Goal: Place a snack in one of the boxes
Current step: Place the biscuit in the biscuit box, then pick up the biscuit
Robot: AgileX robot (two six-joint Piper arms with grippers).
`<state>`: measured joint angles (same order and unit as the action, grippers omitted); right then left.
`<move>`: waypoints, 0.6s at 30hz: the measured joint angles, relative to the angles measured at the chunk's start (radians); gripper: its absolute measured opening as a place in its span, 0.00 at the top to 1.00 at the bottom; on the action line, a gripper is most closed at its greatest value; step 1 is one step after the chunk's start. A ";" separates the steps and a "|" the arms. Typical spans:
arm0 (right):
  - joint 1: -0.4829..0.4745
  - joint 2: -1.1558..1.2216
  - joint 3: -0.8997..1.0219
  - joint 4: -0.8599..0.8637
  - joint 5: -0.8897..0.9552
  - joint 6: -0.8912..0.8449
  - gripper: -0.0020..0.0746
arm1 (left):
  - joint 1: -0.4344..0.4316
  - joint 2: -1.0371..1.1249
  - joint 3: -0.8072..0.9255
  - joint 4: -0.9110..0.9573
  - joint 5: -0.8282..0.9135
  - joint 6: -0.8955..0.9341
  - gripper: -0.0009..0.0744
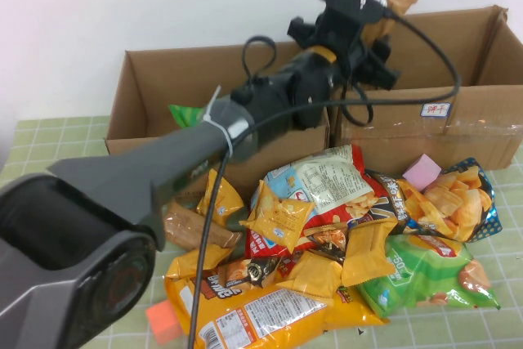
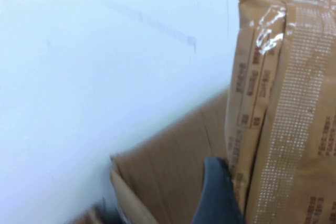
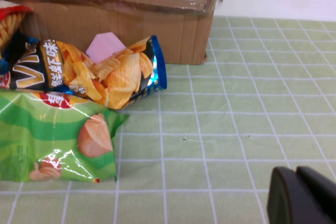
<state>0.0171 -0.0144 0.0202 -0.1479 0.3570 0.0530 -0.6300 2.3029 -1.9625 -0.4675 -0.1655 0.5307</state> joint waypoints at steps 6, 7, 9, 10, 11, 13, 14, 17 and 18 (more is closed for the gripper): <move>0.000 0.000 0.000 0.000 0.000 0.000 0.98 | 0.000 0.025 0.000 0.010 -0.020 -0.017 0.42; 0.000 0.000 0.000 0.000 0.000 0.000 0.98 | 0.000 0.025 0.000 0.010 -0.020 -0.015 0.42; 0.000 0.000 0.000 0.000 0.000 0.000 0.98 | 0.000 0.025 0.000 0.010 -0.009 0.000 0.38; 0.000 0.000 0.000 0.000 0.000 0.000 0.98 | 0.000 0.018 0.000 0.012 0.010 0.007 0.35; 0.000 0.000 0.000 0.000 0.000 0.000 0.98 | 0.000 0.008 0.000 0.014 0.037 0.011 0.33; 0.000 0.000 0.000 0.000 0.000 0.000 0.98 | 0.000 -0.028 0.000 0.030 0.130 0.025 0.30; 0.000 0.000 0.000 0.000 0.000 0.000 0.98 | 0.000 -0.055 0.000 0.044 0.184 0.030 0.29; 0.000 0.000 0.000 0.000 0.000 0.000 0.98 | 0.000 -0.149 0.000 0.103 0.325 0.037 0.28; 0.000 0.000 0.000 0.000 0.000 0.000 0.98 | 0.000 -0.177 0.000 0.119 0.361 0.036 0.28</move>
<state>0.0171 -0.0144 0.0202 -0.1479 0.3570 0.0530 -0.6300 2.1261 -1.9625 -0.3486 0.1954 0.5671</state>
